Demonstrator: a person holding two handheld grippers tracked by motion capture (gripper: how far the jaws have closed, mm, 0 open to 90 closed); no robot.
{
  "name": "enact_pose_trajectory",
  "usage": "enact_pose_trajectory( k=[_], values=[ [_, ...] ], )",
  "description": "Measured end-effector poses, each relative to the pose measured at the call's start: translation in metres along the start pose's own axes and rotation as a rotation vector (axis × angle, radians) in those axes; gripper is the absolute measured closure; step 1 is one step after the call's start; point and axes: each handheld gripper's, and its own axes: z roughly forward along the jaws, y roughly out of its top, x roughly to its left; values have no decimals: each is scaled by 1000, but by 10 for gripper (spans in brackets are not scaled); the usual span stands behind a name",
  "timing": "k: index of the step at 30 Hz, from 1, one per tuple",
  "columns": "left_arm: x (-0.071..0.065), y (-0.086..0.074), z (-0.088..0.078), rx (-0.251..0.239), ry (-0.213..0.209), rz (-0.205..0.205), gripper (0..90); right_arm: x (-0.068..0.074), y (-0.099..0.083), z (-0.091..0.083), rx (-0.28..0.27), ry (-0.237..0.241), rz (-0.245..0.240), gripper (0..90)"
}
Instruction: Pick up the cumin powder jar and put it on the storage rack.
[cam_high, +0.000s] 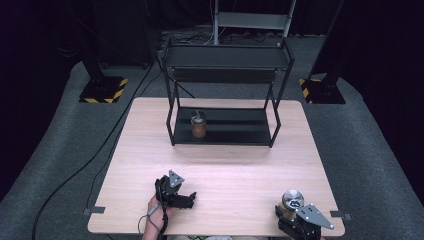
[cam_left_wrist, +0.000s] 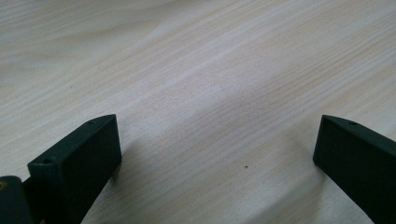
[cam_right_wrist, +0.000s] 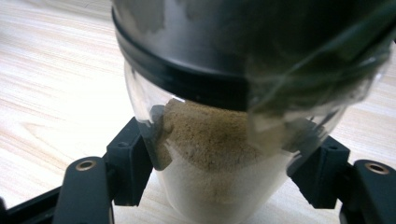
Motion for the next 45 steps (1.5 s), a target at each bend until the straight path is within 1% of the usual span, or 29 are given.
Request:
enact_pose_trajectory(
  k=[5, 9, 24, 36, 45],
  values=[
    [0, 0, 0, 0, 0, 0, 7, -3, 4, 2, 6, 4, -2, 302],
    [0, 0, 0, 0, 0, 0, 6, -4, 7, 5, 7, 3, 6, 302],
    [-1, -1, 0, -3, 5, 6, 7, -6, 22, 17, 6, 2, -27, 302],
    [-2, -1, 0, -7, 6, 9, 10, -8, 31, 24, -2, -2, -39, 303],
    [-2, -2, -1, -9, 6, 11, 14, -9, 34, 31, -4, 4, -38, 303]
  ],
)
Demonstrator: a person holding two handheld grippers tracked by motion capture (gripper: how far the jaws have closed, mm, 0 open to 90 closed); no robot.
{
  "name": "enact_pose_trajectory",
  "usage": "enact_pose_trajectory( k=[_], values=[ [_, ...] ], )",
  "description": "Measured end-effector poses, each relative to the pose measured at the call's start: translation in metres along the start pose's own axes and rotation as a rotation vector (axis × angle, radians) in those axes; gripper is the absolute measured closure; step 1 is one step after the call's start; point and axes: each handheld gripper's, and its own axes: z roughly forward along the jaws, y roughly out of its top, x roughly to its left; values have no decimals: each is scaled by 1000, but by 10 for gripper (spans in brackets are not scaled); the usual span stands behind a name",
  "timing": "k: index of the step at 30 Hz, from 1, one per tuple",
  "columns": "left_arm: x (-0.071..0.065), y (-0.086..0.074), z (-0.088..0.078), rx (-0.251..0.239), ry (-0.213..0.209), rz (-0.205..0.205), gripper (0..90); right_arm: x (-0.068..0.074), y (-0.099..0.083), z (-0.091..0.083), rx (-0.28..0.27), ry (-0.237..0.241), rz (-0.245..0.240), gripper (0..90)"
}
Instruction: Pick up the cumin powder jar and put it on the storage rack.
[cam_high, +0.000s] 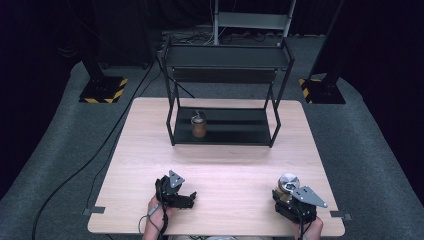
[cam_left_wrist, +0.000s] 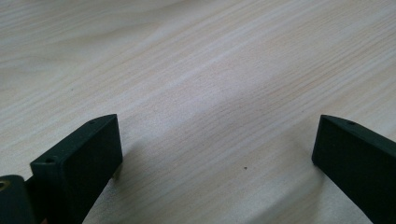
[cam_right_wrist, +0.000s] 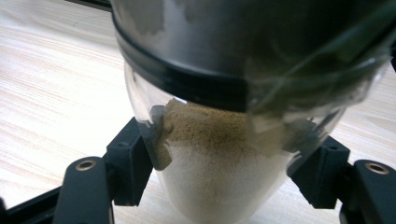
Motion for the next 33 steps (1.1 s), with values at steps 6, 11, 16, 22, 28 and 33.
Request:
enact_pose_trajectory(
  k=[6, 11, 16, 22, 28, 33],
  values=[
    [0, 0, 0, 0, 1, 1, 14, -1, 3, 3, 0, 3, -1, 303],
    [-1, 0, 0, 0, 4, 5, 14, -1, 6, 5, 3, 5, -6, 303],
    [0, 0, 0, -1, -1, 1, 17, -2, 8, 9, -1, 6, -6, 303],
    [0, 0, 0, -1, 1, 4, 17, -3, 10, 12, -5, 6, -5, 302],
    [-1, 0, 0, -1, 3, 7, 17, -5, 11, 15, 1, 5, -3, 303],
    [-1, 0, -1, -1, 6, 12, 17, -6, 13, 19, 4, 9, 1, 302]
  ],
)
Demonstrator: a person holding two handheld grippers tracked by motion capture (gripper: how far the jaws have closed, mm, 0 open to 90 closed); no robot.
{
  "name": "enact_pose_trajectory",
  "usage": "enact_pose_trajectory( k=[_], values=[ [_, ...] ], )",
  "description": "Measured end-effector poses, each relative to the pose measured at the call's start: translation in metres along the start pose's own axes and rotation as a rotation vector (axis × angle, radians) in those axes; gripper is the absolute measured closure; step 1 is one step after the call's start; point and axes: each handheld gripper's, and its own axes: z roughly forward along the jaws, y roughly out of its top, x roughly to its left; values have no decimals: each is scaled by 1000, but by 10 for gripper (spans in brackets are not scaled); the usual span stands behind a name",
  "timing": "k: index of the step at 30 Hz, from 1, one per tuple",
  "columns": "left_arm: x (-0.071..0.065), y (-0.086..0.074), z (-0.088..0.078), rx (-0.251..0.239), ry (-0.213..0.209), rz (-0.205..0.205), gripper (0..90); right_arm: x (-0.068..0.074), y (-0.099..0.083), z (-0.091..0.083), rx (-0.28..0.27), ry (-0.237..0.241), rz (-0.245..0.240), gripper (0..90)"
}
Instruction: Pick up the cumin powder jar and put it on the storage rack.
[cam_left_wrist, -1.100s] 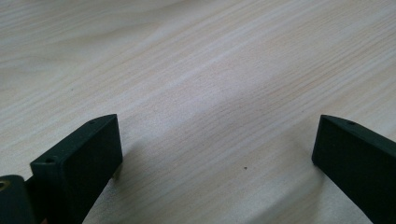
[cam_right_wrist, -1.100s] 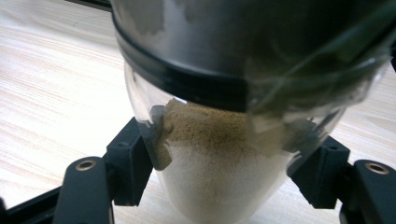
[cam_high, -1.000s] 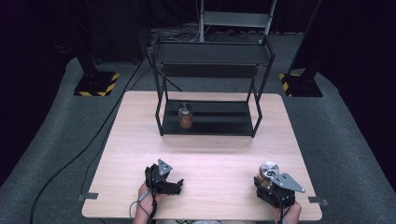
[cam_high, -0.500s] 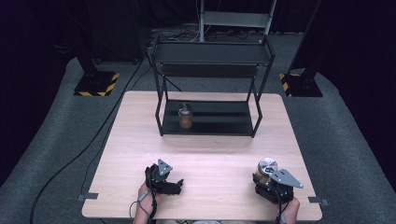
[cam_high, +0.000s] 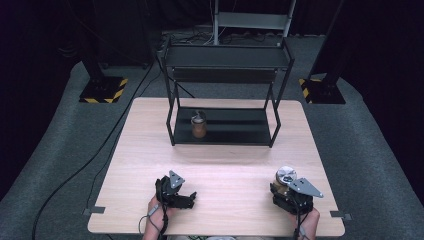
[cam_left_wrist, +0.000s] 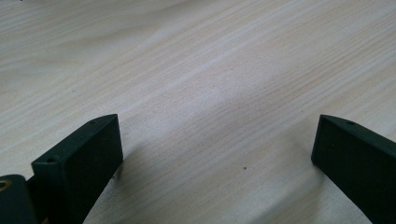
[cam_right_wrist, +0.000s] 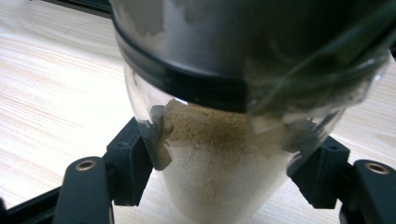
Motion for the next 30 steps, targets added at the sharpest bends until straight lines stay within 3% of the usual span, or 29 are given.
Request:
enact_pose_trajectory(
  k=[30],
  values=[
    [-1, 0, 0, -2, 4, 4, 18, -4, 16, 27, 1, 8, -3, 303]
  ],
)
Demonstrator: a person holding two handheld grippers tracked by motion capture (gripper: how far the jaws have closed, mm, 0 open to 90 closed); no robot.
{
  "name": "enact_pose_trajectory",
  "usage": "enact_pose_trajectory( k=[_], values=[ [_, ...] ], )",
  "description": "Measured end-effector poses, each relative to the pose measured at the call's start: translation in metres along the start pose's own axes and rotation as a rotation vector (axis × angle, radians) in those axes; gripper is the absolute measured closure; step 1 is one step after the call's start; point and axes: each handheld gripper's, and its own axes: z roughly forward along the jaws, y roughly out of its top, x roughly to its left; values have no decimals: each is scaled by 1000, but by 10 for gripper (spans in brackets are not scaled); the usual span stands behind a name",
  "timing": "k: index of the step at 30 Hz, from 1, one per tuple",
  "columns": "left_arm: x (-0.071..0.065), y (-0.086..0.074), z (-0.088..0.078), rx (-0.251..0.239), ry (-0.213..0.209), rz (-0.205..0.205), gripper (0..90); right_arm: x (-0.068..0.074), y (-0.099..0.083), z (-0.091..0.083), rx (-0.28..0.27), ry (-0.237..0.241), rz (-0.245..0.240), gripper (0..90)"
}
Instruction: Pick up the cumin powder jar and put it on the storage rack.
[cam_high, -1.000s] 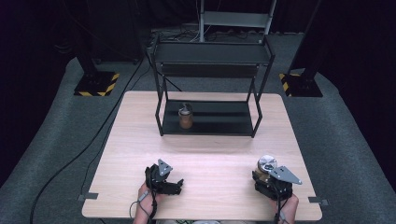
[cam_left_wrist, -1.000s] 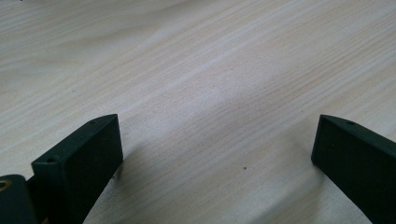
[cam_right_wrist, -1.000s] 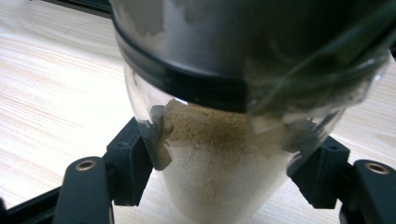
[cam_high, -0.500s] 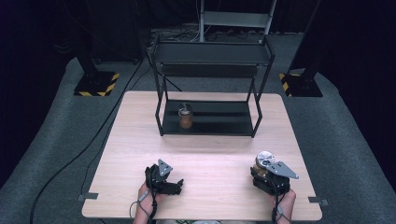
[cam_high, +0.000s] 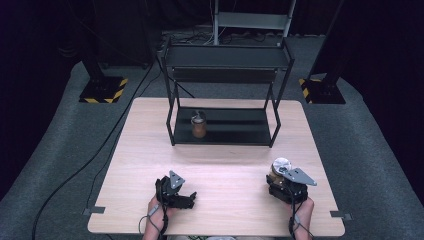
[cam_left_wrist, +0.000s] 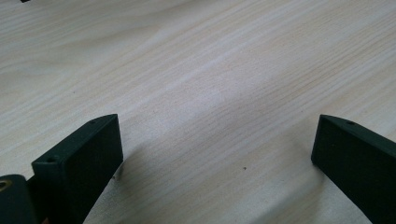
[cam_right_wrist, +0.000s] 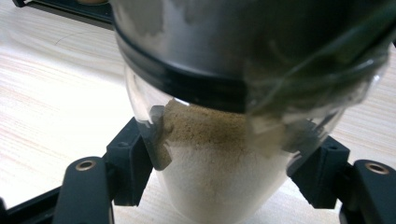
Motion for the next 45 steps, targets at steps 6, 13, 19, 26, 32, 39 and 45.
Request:
enact_pose_trajectory(
  k=[6, 13, 19, 26, 32, 39, 45],
  values=[
    [0, 0, 0, 0, 0, 0, 18, -1, 3, 7, 4, 3, 4, 303],
    [0, 0, 0, 1, -1, -1, 18, 0, 10, 15, 4, 8, -6, 303],
    [1, 0, 0, 2, -3, -2, 18, 0, 15, 22, 7, 11, -9, 303],
    [1, 0, 0, 2, -3, -2, 18, -2, 19, 30, 11, 9, -10, 303],
    [1, 0, 0, 1, -3, -2, 18, -3, 24, 38, 15, 10, -8, 303],
    [0, 0, 0, 0, 0, 0, 19, -3, 28, 45, 21, 9, -9, 303],
    [0, 0, 0, -1, 1, 2, 19, -4, 30, 50, 26, 10, -6, 303]
  ],
)
